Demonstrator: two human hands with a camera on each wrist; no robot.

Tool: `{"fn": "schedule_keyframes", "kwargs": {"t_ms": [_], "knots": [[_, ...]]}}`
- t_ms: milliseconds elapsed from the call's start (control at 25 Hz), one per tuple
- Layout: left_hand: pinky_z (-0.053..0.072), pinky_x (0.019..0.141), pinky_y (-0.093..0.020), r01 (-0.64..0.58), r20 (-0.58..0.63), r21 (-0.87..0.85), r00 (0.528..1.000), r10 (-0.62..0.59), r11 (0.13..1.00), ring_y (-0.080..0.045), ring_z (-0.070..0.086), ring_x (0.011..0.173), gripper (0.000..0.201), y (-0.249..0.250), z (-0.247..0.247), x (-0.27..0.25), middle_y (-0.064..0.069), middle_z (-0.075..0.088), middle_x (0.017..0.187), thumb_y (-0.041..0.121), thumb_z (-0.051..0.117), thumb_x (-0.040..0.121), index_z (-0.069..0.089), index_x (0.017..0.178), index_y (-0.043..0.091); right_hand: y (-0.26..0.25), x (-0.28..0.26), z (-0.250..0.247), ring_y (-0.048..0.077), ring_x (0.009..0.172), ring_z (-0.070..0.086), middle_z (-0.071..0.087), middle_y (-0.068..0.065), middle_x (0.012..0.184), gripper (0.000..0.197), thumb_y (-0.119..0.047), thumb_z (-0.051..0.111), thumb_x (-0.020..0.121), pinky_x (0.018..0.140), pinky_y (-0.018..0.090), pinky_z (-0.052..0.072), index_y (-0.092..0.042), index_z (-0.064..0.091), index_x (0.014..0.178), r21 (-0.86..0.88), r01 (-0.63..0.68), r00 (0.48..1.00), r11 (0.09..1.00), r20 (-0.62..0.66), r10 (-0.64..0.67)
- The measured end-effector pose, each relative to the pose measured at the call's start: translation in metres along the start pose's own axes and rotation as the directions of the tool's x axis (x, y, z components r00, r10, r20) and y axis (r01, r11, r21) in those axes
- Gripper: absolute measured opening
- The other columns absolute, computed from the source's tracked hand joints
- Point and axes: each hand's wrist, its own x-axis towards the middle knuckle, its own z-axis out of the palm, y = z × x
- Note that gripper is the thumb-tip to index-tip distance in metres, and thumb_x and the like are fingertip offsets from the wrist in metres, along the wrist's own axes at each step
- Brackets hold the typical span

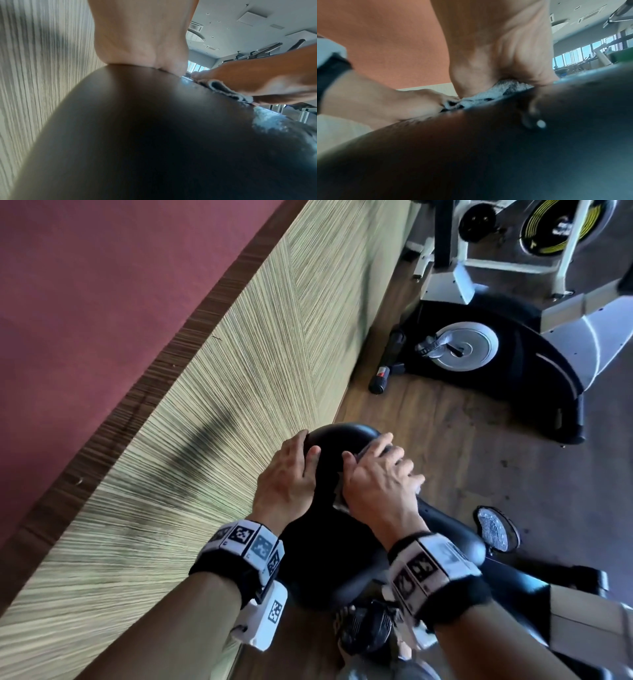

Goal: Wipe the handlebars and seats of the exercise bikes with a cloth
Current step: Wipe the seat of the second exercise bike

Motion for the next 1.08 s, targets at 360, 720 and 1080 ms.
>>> {"fn": "schedule_keyframes", "kwargs": {"t_ms": [360,720,1080], "knots": [[0.029,0.117,-0.039,0.043,-0.028,0.042,0.999,-0.042,0.998,-0.015,0.034,0.148,0.057,0.006,0.002,-0.003,0.005,0.034,0.163,0.050,0.026,0.109,0.025,0.160,0.025,0.044,-0.046,-0.001,0.043,0.097,0.060,0.061,0.027,0.114,0.076,-0.053,0.018,0.104,0.085,0.054,0.046,0.011,0.039,0.142,-0.170,0.018,0.999,0.985,0.040,-0.012],[0.033,0.115,-0.044,0.075,-0.047,0.064,0.996,-0.072,0.995,-0.017,0.035,0.148,0.056,0.007,0.005,-0.008,0.006,0.033,0.163,0.052,0.024,0.108,0.026,0.159,0.027,0.085,-0.057,0.006,0.040,0.095,0.064,0.067,0.022,0.109,0.078,-0.059,0.020,0.101,0.083,0.049,0.051,0.004,0.049,0.136,-0.145,0.174,0.983,0.974,-0.034,-0.180],[0.032,0.117,-0.041,0.060,-0.059,0.057,0.997,-0.057,0.997,-0.016,0.036,0.147,0.056,0.004,0.004,-0.008,0.006,0.034,0.162,0.051,0.025,0.108,0.027,0.158,0.026,0.082,-0.054,0.006,0.038,0.106,0.062,0.063,0.022,0.117,0.073,-0.057,0.023,0.104,0.091,0.047,0.049,0.003,0.041,0.142,-0.118,0.243,0.963,0.963,-0.091,-0.254]]}}
